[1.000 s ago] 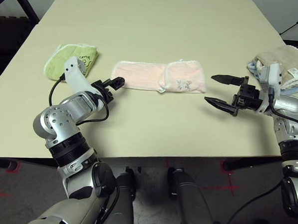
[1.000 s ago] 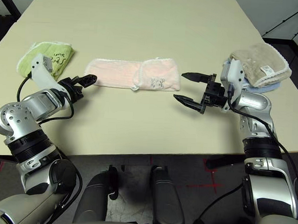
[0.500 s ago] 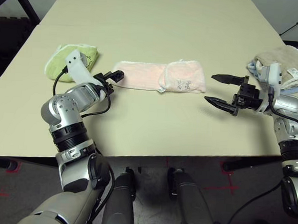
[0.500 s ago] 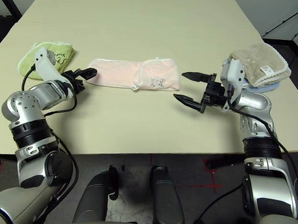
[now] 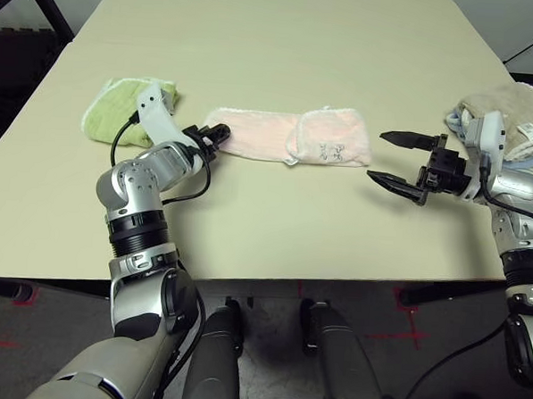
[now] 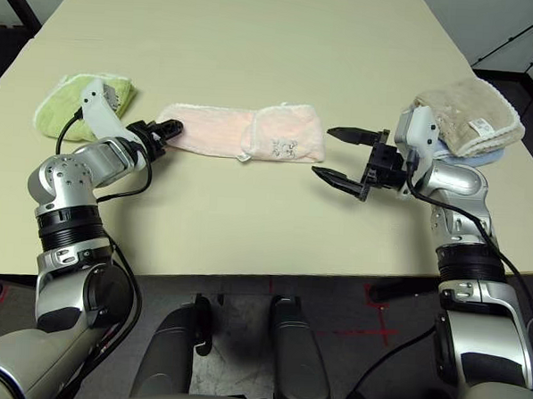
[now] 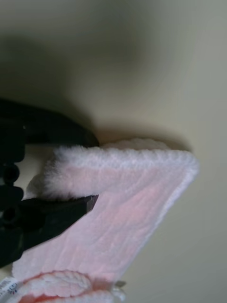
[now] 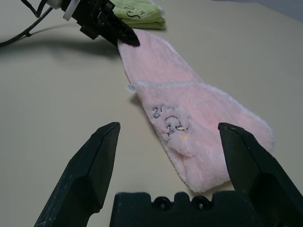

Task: Fold the towel and set it aside.

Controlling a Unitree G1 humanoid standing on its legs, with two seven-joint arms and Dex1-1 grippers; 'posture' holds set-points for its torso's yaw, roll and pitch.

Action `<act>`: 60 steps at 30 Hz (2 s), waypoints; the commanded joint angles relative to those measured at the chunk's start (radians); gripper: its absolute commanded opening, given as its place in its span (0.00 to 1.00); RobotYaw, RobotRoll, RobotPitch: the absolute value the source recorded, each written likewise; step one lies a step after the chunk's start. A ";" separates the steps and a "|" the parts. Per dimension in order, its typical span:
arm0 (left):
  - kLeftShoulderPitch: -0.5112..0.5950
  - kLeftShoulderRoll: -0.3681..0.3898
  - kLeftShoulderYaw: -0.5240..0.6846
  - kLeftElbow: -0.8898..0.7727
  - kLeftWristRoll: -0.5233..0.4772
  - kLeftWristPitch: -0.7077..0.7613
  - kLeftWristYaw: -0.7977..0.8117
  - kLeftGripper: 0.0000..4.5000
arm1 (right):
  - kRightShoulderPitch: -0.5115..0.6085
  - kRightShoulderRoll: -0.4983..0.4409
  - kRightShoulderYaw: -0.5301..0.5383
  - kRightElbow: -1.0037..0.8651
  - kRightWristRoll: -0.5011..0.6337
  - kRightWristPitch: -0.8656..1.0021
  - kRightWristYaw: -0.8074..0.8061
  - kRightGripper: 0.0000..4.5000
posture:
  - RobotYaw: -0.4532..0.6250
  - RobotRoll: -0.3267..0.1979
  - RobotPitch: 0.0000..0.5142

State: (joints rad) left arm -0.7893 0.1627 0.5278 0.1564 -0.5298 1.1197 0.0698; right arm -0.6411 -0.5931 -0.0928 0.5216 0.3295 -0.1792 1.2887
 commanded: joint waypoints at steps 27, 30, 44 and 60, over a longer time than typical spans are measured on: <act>0.021 0.057 -0.004 -0.264 -0.019 0.163 0.046 0.00 | -0.054 0.008 0.013 0.102 -0.030 -0.055 0.028 1.00 | 0.28 0.62 0.47; -0.020 0.039 -0.023 -0.291 -0.029 0.194 0.045 0.00 | -0.051 0.009 0.013 0.098 -0.029 -0.054 0.027 1.00 | 0.28 0.62 0.47; -0.125 -0.120 -0.108 -0.429 -0.033 0.413 0.033 0.00 | -0.044 0.023 0.014 0.088 -0.032 -0.054 0.015 1.00 | 0.27 0.62 0.45; -0.240 -0.307 -0.142 -0.375 0.011 0.446 0.029 0.00 | -0.020 0.027 0.011 0.062 -0.033 -0.054 -0.001 1.00 | 0.24 0.62 0.46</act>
State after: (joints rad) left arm -1.0250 -0.1093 0.4054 -0.2236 -0.5315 1.5544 0.1049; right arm -0.6833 -0.5638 -0.0879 0.5979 0.2978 -0.2255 1.2885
